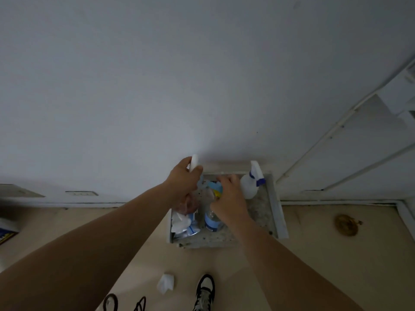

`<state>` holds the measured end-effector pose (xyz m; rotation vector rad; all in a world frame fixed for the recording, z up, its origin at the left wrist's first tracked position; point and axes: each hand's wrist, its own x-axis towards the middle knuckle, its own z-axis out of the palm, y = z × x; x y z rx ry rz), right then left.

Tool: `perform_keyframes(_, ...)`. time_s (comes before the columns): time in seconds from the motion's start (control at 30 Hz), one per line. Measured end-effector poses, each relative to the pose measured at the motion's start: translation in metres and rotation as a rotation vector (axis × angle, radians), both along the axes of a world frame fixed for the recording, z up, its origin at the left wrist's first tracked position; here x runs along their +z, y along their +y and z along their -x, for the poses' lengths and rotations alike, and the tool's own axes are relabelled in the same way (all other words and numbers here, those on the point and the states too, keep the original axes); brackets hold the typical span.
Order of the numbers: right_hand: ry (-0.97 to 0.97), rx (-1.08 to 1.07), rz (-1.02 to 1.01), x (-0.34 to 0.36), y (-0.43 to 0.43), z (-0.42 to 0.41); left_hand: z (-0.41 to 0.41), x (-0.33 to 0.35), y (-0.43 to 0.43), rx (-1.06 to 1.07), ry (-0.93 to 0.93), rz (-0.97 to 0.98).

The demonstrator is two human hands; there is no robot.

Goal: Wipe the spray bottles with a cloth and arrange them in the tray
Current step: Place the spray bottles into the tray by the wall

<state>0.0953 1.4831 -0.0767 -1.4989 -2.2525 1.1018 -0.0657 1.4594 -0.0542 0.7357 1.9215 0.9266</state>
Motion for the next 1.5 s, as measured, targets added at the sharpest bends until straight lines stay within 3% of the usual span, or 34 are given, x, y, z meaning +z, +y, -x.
perform_keyframes(0.23, -0.095, 0.021, -0.024, 0.001, 0.019, 0.009, -0.02, 0.001, -0.009, 0.073, -0.022, -0.109)
perform_keyframes(0.5, -0.184, -0.023, 0.021, -0.002, 0.019, 0.011, -0.028, -0.011, -0.024, -0.053, -0.029, -0.17)
perform_keyframes(0.67, -0.333, -0.064, -0.236, 0.001, 0.01, 0.007, -0.037, -0.021, -0.038, -0.095, -0.038, -0.124)
perform_keyframes(0.97, -0.256, -0.007, -0.107, 0.002, -0.003, 0.018, -0.036, -0.025, -0.041, 0.038, -0.084, -0.008)
perform_keyframes(1.17, -0.242, 0.128, -0.153, 0.002, -0.005, 0.023, -0.016, -0.027, -0.046, 0.138, -0.123, 0.079)
perform_keyframes(1.5, -0.164, 0.148, -0.233, 0.007, 0.0, 0.056, 0.01, -0.015, -0.023, -0.008, -0.069, 0.137)
